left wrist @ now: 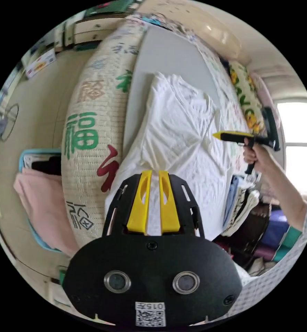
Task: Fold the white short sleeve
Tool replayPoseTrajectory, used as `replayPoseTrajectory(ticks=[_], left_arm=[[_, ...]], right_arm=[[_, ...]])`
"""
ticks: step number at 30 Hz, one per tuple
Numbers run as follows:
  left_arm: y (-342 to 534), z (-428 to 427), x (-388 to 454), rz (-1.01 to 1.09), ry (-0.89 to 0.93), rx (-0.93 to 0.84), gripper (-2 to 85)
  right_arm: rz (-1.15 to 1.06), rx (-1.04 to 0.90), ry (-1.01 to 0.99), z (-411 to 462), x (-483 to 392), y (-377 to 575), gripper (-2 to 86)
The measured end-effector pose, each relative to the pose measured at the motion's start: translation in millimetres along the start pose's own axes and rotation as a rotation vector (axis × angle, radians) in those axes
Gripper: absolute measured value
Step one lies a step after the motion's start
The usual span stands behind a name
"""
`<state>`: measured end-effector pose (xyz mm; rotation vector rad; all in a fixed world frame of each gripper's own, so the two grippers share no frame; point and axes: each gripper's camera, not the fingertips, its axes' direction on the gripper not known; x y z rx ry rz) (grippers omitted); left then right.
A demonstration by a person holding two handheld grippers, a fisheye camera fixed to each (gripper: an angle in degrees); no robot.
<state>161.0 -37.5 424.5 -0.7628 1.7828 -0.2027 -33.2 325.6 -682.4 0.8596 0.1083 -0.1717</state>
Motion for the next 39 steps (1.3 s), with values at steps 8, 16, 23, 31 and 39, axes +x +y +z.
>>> replayPoseTrajectory(ticks=[8, 16, 23, 31, 39], left_arm=[[68.6, 3.5, -126.4, -0.352, 0.302, 0.165, 7.0], [97.7, 19.6, -178.2, -0.496, 0.374, 0.227, 4.3], [116.7, 10.1, -210.1, -0.546, 0.382, 0.315, 0.0], [112.7, -2.2, -186.0, -0.412, 0.283, 0.27, 5.7], [111.6, -0.6, -123.4, -0.264, 0.251, 0.189, 7.7]], right_arm=[[-0.064, 0.075, -0.026, 13.3, -28.8, -98.7, 8.1], [-0.077, -0.108, 0.016, 62.4, -36.5, -149.0, 6.9], [-0.099, -0.121, 0.071, 61.3, -44.2, -165.1, 4.0], [-0.123, -0.081, 0.166, 53.4, -58.6, -156.7, 6.9], [-0.097, -0.134, 0.121, 40.7, -38.9, -54.1, 9.8]])
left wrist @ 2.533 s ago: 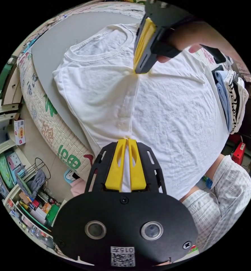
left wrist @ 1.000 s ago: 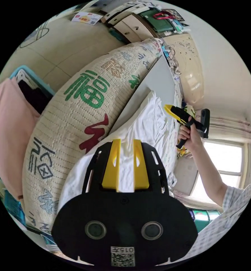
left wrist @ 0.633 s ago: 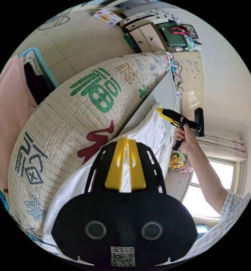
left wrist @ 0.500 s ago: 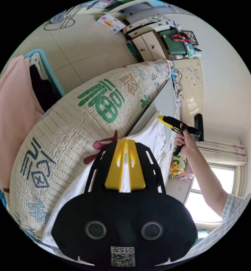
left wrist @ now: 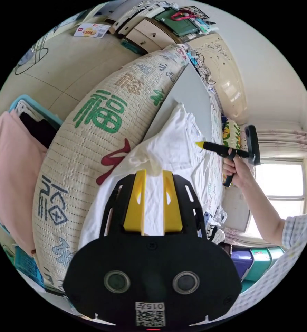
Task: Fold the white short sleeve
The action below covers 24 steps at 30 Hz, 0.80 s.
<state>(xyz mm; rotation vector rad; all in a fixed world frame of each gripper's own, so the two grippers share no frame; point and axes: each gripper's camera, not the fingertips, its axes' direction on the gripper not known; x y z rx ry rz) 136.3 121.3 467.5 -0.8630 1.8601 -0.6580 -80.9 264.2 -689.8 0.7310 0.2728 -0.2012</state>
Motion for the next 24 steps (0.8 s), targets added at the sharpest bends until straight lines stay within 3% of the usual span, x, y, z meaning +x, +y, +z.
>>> replayPoseTrajectory(ticks=[13, 18, 24], left_arm=[[-4.5, 29.2, 103.5, -0.009, -0.023, 0.03, 0.2], [-32.3, 80.4, 209.9, 0.275, -0.461, -0.223, 1.5], [-19.0, 155.5, 327.0, 0.641, -0.902, -0.37, 1.8]], right_arm=[[0.017, -0.066, -0.067, 17.5, -1.3, 17.5, -0.2], [-0.059, -0.114, 0.057, 26.6, -22.5, 10.8, -0.2], [-0.084, -0.145, 0.154, 30.0, -44.6, 2.8, -0.1]])
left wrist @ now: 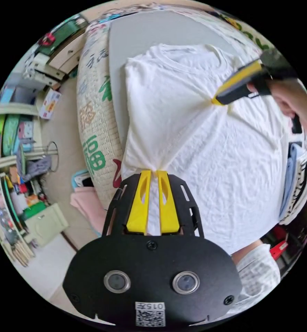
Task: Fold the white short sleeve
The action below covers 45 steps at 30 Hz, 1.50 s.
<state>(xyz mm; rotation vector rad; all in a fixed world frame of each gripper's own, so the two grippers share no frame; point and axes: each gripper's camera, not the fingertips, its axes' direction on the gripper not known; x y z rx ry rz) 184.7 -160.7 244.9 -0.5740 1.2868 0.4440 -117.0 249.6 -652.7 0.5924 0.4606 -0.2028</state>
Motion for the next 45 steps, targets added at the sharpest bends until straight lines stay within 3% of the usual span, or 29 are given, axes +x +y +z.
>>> replayPoseTrajectory(ticks=[4, 14, 26, 33, 37, 41, 45], left_arm=[[-14.1, -12.4, 27.2, 0.03, -0.061, 0.002, 1.0], [-34.6, -28.8, 26.6, 0.016, 0.026, 0.008, 2.7], [-21.7, -13.5, 26.3, 0.086, -0.057, 0.004, 0.9], [55.5, 24.8, -81.6, -0.31, 0.449, 0.146, 1.8], [91.2, 63.8, -110.7, -0.396, 0.586, 0.171, 3.8], [150.3, 91.5, -161.9, -0.535, 0.762, 0.275, 6.5], [187.1, 135.5, -216.8, -0.749, 0.959, 0.347, 8.5]], right_arm=[[0.009, -0.003, -0.009, -0.3, -2.0, -2.1, -0.1], [0.07, -0.012, -0.079, 2.1, -0.2, -3.7, 0.0], [0.08, 0.007, -0.103, 13.5, -7.5, 5.8, -0.1], [0.066, 0.01, -0.085, 19.7, -16.1, 16.6, 0.7], [0.086, 0.024, -0.054, 26.9, -19.0, 22.3, 3.4], [0.084, 0.177, 0.089, 3.8, -35.0, 55.3, 6.2], [-0.085, 0.3, -0.072, 2.5, -98.7, 77.9, 7.4]])
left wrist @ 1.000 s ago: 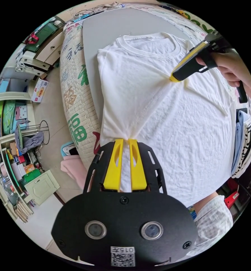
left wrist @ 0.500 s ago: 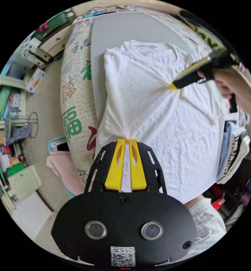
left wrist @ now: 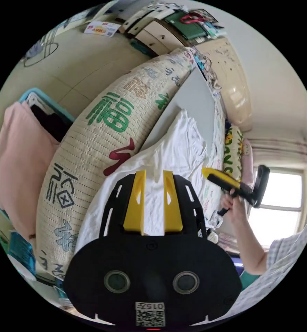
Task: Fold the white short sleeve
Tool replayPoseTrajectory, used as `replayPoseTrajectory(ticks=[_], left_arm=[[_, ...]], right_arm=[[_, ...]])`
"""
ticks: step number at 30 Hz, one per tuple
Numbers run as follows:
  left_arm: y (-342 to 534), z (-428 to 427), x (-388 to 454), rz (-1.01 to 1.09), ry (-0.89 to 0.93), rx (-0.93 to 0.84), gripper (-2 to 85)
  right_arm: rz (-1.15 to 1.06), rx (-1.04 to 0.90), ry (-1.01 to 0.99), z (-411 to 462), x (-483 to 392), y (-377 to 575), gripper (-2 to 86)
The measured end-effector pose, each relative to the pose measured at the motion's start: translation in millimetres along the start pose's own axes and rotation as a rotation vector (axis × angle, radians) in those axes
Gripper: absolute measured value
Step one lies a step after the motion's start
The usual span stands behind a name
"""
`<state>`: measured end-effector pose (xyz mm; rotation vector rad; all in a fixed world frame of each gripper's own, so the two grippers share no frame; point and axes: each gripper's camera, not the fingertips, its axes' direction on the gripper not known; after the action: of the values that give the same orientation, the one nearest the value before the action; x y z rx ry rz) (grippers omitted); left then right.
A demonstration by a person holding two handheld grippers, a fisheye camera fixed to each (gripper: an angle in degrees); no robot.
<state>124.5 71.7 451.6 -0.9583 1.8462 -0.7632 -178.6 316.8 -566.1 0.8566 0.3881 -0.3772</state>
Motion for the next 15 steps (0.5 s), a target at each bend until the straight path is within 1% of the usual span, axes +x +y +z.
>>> replayPoseTrajectory(ticks=[2, 3, 7, 8, 11, 13, 15], left_arm=[[-7.9, 4.7, -23.5, -0.054, 0.088, -0.007, 9.0], [-11.7, 7.0, -36.4, -0.088, 0.115, -0.003, 9.1], [-17.2, 8.4, -72.9, -0.172, 0.138, 0.013, 8.4], [-18.3, 9.1, -82.7, -0.183, 0.146, 0.01, 7.5], [-21.3, 12.5, -101.5, -0.178, 0.079, -0.014, 1.9], [-22.6, 9.9, -111.7, -0.175, 0.101, -0.015, 0.7], [-23.2, 2.9, -118.8, -0.149, 0.081, -0.01, 0.2]], right_arm=[[-0.106, 0.014, -0.025, 16.4, -36.4, -0.1, 8.3], [-0.163, 0.016, -0.007, 29.8, -56.3, -0.7, 8.6], [-0.224, 0.026, 0.06, 64.0, -87.9, -3.8, 8.3], [-0.244, 0.012, 0.079, 73.5, -93.4, -3.9, 6.7], [-0.287, -0.031, 0.163, 94.5, -101.9, 2.9, 0.3], [-0.28, -0.05, 0.172, 101.7, -101.4, 8.1, -0.4], [-0.265, -0.066, 0.152, 107.4, -98.0, 14.4, -0.6]])
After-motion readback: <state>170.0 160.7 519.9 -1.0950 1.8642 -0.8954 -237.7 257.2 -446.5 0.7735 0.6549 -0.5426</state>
